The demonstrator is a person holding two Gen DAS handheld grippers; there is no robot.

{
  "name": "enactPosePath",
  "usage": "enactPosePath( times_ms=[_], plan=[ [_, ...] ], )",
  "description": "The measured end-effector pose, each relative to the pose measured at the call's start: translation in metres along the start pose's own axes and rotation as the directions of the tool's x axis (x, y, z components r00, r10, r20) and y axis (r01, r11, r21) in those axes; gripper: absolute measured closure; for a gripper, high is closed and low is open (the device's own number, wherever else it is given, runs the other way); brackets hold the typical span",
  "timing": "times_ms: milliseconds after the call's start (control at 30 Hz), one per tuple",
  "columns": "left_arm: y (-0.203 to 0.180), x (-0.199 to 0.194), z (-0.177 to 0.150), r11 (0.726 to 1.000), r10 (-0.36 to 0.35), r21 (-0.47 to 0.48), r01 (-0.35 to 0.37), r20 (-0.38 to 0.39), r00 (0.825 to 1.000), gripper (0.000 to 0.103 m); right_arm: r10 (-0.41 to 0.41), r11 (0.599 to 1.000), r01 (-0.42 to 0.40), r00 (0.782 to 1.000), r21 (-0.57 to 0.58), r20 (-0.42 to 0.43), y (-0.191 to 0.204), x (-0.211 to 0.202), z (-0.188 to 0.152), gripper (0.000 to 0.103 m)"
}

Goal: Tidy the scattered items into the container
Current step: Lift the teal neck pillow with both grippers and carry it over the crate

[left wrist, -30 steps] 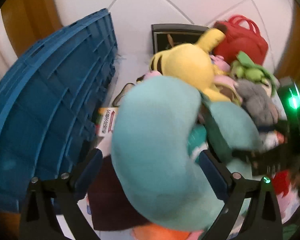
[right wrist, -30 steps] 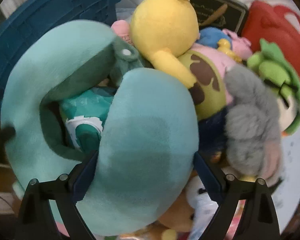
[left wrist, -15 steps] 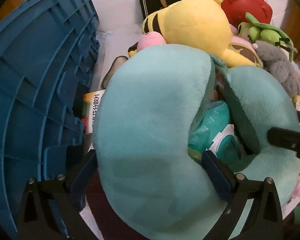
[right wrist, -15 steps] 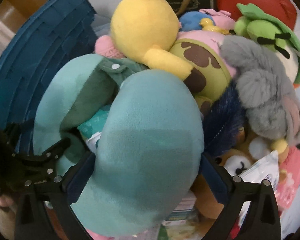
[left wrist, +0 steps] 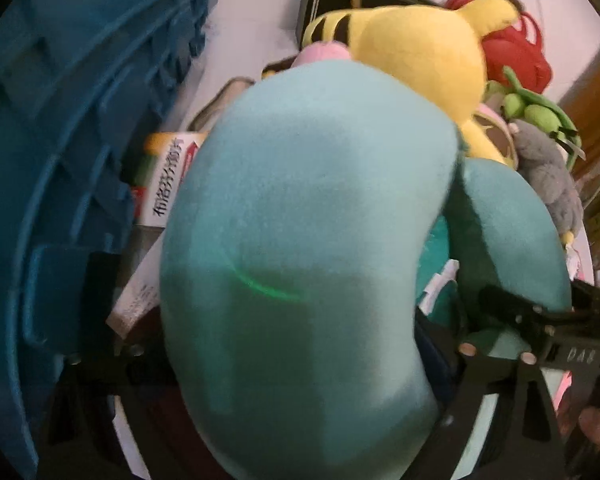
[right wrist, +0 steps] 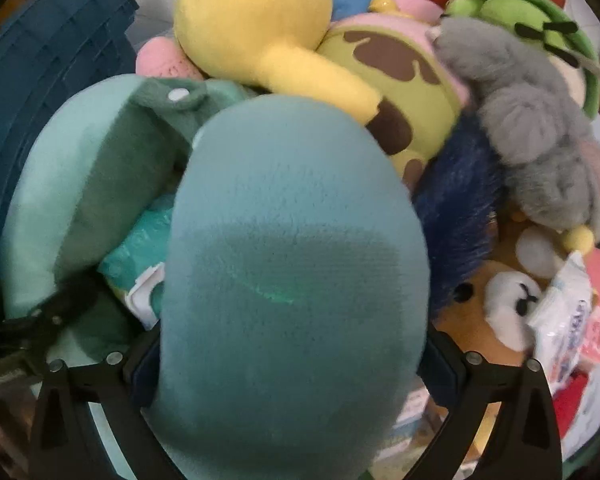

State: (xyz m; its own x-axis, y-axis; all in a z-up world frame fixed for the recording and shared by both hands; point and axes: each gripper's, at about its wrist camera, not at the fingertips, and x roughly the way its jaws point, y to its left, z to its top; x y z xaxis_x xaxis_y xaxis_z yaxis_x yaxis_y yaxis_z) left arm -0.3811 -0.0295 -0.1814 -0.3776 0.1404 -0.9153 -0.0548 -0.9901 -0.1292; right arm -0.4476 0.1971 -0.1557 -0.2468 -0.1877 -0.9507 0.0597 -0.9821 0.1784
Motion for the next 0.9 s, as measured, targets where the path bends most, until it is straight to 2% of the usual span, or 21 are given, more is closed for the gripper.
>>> enactPosePath(
  times_ms=[67, 200, 333, 467, 733, 900],
  plan=[
    [-0.006, -0.015, -0.004, 1.000, 0.016, 0.016, -0.016, 0.034, 0.999, 0.017, 0.018, 1.000, -0.017, 0.999, -0.020, 0.045, 0.000, -0.013, -0.003, 0.004],
    [-0.014, -0.057, -0.004, 1.000, 0.010, 0.003, -0.011, 0.142, 0.990, 0.019, 0.032, 0.998, -0.025, 0.991, -0.056, 0.127, 0.003, -0.047, -0.003, 0.004],
    [-0.025, -0.098, 0.004, 1.000, 0.010, 0.005, -0.012, 0.224, 0.975, 0.019, 0.051, 0.996, -0.033, 0.973, -0.085, 0.225, 0.005, -0.097, 0.004, 0.004],
    [-0.037, -0.135, 0.015, 1.000, 0.012, 0.006, -0.014, 0.279, 0.960, 0.019, 0.061, 0.994, -0.032, 0.957, -0.106, 0.284, 0.007, -0.138, 0.014, 0.004],
    [-0.044, -0.178, 0.045, 1.000, 0.026, -0.005, -0.026, 0.294, 0.956, 0.018, 0.069, 0.990, -0.024, 0.944, -0.142, 0.322, 0.016, -0.188, 0.034, 0.004],
    [-0.034, -0.198, 0.064, 0.999, 0.038, -0.038, -0.028, 0.273, 0.961, 0.018, 0.090, 0.985, -0.037, 0.945, -0.170, 0.314, 0.019, -0.205, 0.058, 0.004]
  ],
)
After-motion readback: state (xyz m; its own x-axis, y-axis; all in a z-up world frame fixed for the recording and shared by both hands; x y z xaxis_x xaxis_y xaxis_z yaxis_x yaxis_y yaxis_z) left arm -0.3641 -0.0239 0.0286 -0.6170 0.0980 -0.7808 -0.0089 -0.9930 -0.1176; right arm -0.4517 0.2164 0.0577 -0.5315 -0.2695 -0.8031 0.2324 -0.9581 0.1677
